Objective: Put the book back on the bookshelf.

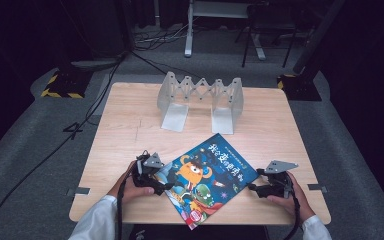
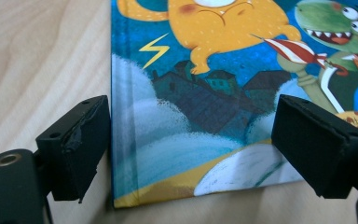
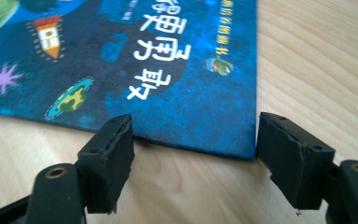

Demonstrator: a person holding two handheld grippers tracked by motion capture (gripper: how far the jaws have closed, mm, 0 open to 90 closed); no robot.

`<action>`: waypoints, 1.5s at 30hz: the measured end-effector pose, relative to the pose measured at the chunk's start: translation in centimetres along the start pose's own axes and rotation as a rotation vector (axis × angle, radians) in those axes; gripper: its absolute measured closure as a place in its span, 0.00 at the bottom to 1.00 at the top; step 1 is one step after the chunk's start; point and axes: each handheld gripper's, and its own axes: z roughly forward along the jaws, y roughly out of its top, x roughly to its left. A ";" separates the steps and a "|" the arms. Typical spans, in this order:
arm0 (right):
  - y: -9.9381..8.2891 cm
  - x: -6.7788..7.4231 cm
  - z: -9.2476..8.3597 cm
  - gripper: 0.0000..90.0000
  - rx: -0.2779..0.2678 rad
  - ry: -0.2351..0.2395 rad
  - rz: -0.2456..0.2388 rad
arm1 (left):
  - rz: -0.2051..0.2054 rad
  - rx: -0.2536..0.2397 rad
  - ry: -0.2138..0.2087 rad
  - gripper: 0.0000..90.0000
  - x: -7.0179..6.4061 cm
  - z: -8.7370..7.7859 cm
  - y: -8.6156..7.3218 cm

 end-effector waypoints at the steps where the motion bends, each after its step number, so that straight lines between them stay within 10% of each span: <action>1: 0.2 0.0 0.2 0.29 0.004 -0.007 0.005 | -0.002 0.002 0.001 0.14 -0.3 -0.2 -0.3; 13: 3.3 -0.5 3.7 0.33 -0.022 -0.136 0.105 | -0.019 0.000 0.020 0.14 -2.9 -2.4 -3.1; 16: 4.2 0.2 4.3 0.40 -0.024 -0.165 0.093 | 0.048 0.016 0.067 0.14 -4.1 -2.5 -3.7; 27: 3.1 5.3 2.7 0.35 0.028 0.021 -0.091 | 0.014 0.009 0.028 0.17 -5.5 -2.4 -3.6; 30: 3.1 4.9 2.7 0.31 0.029 0.016 -0.076 | 0.032 0.023 0.049 0.15 -6.2 -1.8 -3.1; 45: 1.4 0.8 1.2 0.30 0.024 -0.051 0.029 | 0.056 -0.007 -0.103 0.17 -8.0 0.6 -0.8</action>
